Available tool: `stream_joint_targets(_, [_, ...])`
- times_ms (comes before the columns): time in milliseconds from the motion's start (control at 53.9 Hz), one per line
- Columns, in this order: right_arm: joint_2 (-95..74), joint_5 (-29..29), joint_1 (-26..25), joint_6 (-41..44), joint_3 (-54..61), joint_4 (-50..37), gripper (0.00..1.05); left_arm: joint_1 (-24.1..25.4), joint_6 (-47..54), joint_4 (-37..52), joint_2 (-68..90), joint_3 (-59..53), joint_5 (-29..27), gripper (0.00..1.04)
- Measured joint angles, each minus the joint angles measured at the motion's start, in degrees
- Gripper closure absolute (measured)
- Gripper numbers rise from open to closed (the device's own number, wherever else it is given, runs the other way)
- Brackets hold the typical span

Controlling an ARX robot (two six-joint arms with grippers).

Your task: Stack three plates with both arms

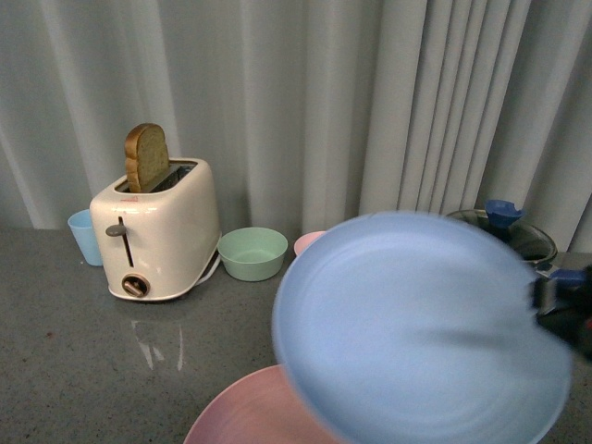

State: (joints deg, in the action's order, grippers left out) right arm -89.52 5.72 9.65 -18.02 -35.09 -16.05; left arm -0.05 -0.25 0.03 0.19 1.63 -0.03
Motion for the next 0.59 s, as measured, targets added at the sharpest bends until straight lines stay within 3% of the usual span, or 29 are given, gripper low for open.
stream_joint_targets(204, [-7.4, 0.5, 9.7, -0.7, 0.0, -0.4, 1.02, 0.0, 0.0, 0.0, 0.0, 0.0, 0.0, 0.07])
stream_joint_targets(593, [-8.3, 0.7, 9.8, -1.2, 0.0, 0.3, 1.02, 0.0, 0.0, 0.0, 0.0, 0.0, 0.0, 0.07])
